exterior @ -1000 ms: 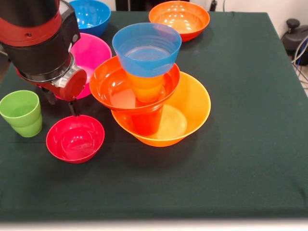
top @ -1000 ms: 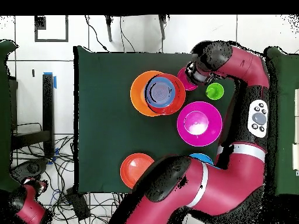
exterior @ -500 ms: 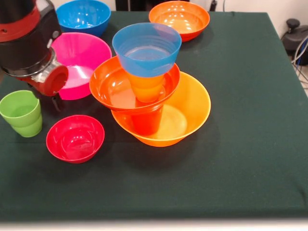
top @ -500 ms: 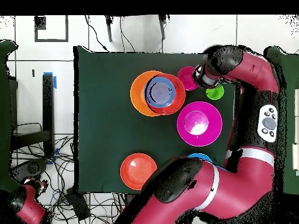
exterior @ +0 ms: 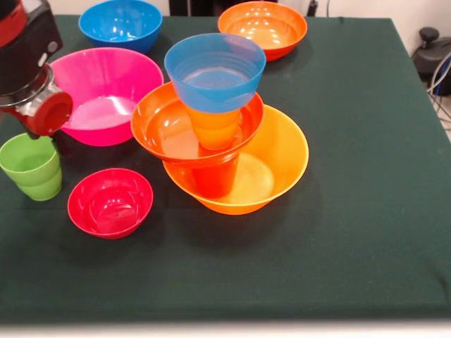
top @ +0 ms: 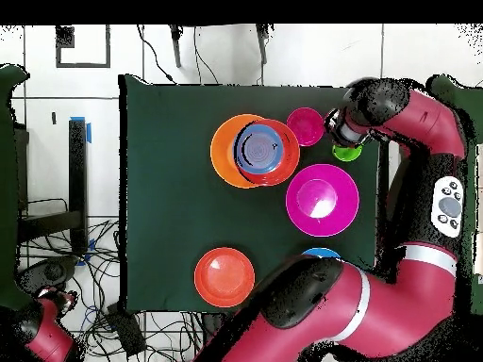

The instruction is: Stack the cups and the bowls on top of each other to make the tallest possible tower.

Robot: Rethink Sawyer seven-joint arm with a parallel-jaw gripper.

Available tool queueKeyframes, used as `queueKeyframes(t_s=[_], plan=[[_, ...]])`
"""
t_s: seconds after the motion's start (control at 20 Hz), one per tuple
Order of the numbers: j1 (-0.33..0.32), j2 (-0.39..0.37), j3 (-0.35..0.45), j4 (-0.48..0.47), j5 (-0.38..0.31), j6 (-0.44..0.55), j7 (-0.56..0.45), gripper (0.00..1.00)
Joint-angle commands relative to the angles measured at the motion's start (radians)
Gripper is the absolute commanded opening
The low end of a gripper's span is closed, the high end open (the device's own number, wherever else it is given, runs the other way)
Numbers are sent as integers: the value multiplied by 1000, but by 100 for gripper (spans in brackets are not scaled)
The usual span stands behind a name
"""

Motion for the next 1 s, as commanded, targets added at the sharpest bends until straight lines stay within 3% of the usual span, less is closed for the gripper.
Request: queueKeyframes(t_s=[0.05, 1.0], plan=[[-9, 31, 55, 102, -102, -130, -295, 100], [-23, 67, 51, 115, -130, -176, -263, 100]])
